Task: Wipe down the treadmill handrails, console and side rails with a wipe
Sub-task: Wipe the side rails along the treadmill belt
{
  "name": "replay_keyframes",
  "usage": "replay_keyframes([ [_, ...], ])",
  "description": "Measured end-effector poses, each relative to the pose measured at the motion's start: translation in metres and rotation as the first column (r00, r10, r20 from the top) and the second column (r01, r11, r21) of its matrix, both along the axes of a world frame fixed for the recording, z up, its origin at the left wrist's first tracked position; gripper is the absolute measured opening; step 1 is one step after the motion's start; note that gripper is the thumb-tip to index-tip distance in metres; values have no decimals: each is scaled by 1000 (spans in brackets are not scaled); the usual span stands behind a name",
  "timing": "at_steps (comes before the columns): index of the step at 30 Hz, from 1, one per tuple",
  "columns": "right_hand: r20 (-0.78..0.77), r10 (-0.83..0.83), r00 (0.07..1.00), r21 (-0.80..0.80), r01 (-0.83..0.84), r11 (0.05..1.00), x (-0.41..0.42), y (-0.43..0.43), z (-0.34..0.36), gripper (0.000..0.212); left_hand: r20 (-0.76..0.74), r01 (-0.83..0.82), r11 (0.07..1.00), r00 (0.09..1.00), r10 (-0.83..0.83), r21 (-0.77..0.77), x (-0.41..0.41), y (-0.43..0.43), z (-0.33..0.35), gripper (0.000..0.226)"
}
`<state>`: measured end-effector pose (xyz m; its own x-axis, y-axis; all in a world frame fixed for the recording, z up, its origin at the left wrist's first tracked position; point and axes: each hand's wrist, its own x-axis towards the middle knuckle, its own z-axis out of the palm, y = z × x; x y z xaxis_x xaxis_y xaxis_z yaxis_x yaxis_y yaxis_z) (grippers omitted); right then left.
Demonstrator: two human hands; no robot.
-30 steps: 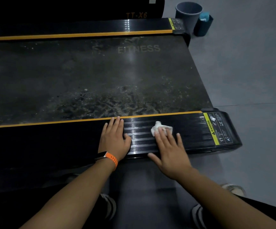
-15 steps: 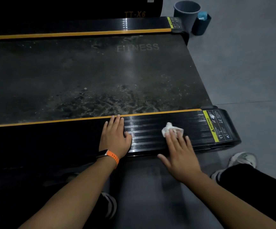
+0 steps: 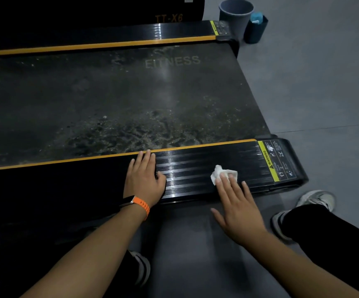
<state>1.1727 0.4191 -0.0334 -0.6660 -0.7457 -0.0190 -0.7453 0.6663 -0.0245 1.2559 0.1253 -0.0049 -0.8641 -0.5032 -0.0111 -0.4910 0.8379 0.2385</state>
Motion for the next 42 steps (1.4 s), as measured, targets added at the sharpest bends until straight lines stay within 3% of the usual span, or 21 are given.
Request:
replay_keyframes([
  [9,-17,209,978,-22,-209,978,37,-60,4,85,16,-12,999,1000,13,-31,-1,3,1,72],
  [16,-5,-77,997,-20,77,997,-29,52,0,82,43,79,996,996,-77,-42,-10,11,0,74],
  [20,34,-164,986,-94,166,982,-22,40,-2,85,33,81,997,996,-81,-17,-18,20,-1,71],
  [23,31,-49,998,-149,53,987,-2,-6,-2,85,34,76,997,997,-76,-10,-20,24,0,71],
  [28,22,98,995,-108,-96,990,-2,-31,-2,82,20,74,997,997,-74,-9,-21,24,0,74],
  [36,76,-163,984,-113,171,979,-38,23,-3,86,16,74,997,997,-75,11,-21,24,-1,70],
  [42,92,43,995,-124,-31,992,-9,-50,2,89,11,69,998,998,-69,3,-22,25,1,71],
])
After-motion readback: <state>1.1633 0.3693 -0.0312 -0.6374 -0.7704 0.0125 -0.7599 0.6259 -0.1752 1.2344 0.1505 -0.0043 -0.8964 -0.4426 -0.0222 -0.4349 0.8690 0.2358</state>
